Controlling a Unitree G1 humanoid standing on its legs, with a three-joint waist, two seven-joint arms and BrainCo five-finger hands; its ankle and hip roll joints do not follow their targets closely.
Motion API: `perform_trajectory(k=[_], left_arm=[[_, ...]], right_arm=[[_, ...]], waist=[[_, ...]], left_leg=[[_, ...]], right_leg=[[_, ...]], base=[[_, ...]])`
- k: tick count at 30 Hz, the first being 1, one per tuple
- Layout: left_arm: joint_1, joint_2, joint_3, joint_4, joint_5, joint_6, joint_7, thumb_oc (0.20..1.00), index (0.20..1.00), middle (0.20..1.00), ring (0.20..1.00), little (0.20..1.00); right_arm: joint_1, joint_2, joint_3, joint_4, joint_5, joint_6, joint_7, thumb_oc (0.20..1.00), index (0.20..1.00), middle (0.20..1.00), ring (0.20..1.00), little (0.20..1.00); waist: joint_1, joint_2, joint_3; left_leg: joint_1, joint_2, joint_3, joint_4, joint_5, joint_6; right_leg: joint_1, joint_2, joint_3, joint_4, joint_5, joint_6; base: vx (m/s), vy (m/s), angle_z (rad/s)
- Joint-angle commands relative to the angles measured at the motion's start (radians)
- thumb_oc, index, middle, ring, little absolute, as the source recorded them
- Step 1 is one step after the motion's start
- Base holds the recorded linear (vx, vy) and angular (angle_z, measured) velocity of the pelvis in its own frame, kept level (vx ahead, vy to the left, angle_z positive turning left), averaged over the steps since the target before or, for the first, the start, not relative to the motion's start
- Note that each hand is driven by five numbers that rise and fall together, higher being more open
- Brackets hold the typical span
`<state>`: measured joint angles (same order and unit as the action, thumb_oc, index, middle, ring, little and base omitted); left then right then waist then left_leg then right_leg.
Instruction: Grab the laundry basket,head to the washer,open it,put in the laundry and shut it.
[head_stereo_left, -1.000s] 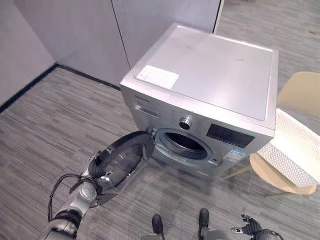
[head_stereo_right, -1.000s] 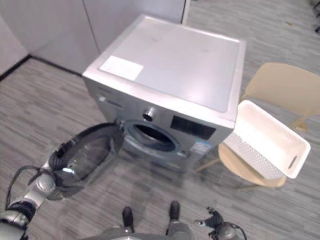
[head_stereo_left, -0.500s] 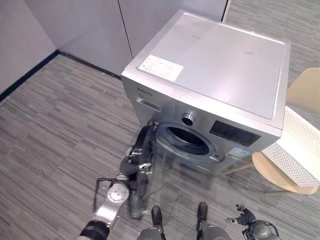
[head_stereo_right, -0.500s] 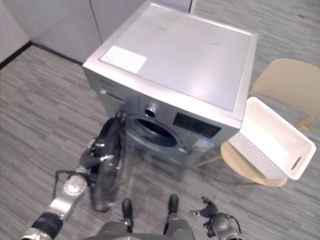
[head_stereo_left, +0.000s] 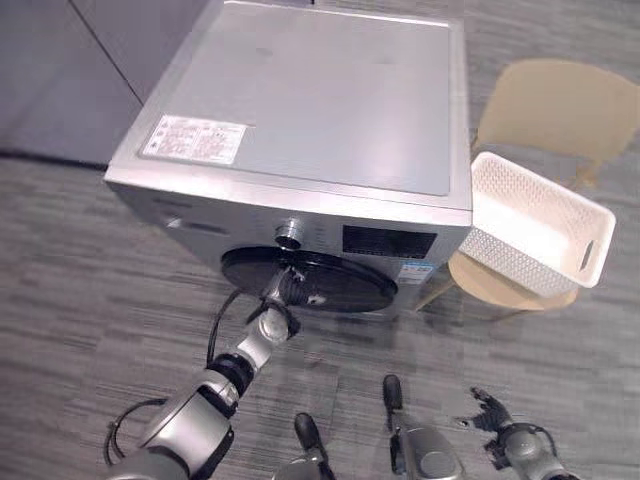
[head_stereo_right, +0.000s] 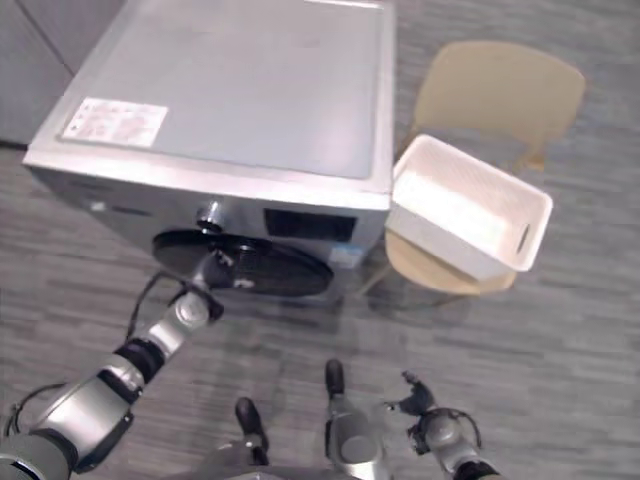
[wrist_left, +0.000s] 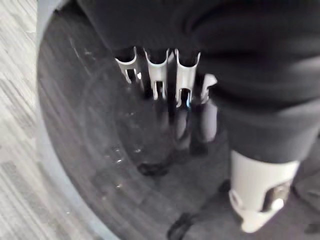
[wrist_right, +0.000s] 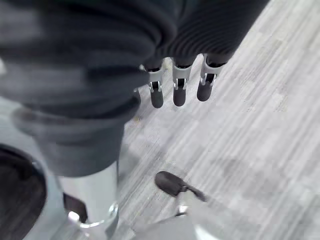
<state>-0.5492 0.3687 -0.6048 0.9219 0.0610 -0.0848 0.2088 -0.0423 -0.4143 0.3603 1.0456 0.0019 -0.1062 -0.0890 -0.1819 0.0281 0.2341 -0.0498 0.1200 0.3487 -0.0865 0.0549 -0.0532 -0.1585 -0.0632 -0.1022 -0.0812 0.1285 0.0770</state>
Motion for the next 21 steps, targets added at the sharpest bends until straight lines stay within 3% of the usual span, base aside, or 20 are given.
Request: perform_trajectory(k=[1,3,5,9,14,16,21], left_arm=[[-0.054,-0.046,0.078,-0.079,0.021,-0.07,0.024,1.0,1.0,1.0,1.0,1.0],[0.03,-0.045,0.1,-0.133,0.005,-0.08,0.007,1.0,1.0,1.0,1.0,1.0],[0.222,-0.045,0.148,-0.248,-0.059,-0.093,-0.042,1.0,1.0,1.0,1.0,1.0],[0.467,-0.039,0.215,-0.241,-0.12,-0.081,-0.13,1.0,1.0,1.0,1.0,1.0],[0.571,-0.047,0.293,-0.131,-0.127,-0.062,-0.143,1.0,1.0,1.0,1.0,1.0],[0.604,-0.062,0.365,-0.007,-0.147,-0.056,-0.13,1.0,1.0,1.0,1.0,1.0],[0.602,-0.076,0.392,0.039,-0.184,-0.062,-0.119,1.0,1.0,1.0,1.0,1.0]], right_arm=[[0.013,-0.006,-0.011,0.028,0.016,-0.023,-0.015,1.0,1.0,1.0,1.0,1.0],[0.023,0.008,-0.03,0.064,0.022,-0.019,-0.016,1.0,1.0,1.0,1.0,1.0],[0.023,0.034,-0.057,0.092,0.032,-0.009,-0.019,1.0,1.0,1.0,1.0,1.0],[0.009,0.053,-0.089,0.089,0.039,-0.002,-0.012,1.0,1.0,1.0,1.0,1.0],[0.017,0.05,-0.114,0.035,0.058,-0.008,0.001,1.0,1.0,1.0,1.0,1.0],[0.022,0.048,-0.118,-0.011,0.071,-0.019,0.007,1.0,1.0,1.0,1.0,1.0],[0.024,0.048,-0.107,-0.036,0.066,-0.024,0.007,1.0,1.0,1.0,1.0,1.0]], waist=[[0.001,-0.013,-0.053],[0.009,-0.009,-0.06],[0.03,-0.006,-0.075],[0.068,-0.011,-0.098],[0.087,-0.013,-0.122],[0.103,-0.017,-0.14],[0.111,-0.021,-0.151]], left_leg=[[-0.035,0.075,-0.035,-0.001,0.027,-0.071],[-0.026,0.069,-0.038,-0.001,0.022,-0.069],[-0.013,0.06,-0.043,-0.001,0.013,-0.064],[0.03,0.039,-0.062,-0.001,-0.008,-0.052],[0.056,0.028,-0.071,-0.001,-0.02,-0.047],[0.075,0.02,-0.082,-0.001,-0.028,-0.044],[0.092,0.012,-0.092,-0.001,-0.036,-0.04]], right_leg=[[0.019,0.005,-0.026,0.044,-0.149,0.028],[0.037,0.001,-0.031,0.03,-0.147,0.03],[0.065,-0.01,-0.037,0.007,-0.143,0.033],[0.122,-0.021,-0.04,0.004,-0.155,0.035],[0.156,-0.029,-0.047,0.002,-0.161,0.036],[0.18,-0.037,-0.06,0.001,-0.165,0.038],[0.203,-0.042,-0.069,0.001,-0.171,0.039]], base=[[0.04,0.031,-0.02],[0.02,0.022,0.0],[0.03,0.04,-0.02],[0.03,0.014,0.03],[0.04,0.024,0.16],[0.04,0.026,0.08],[0.03,0.007,0.16]])
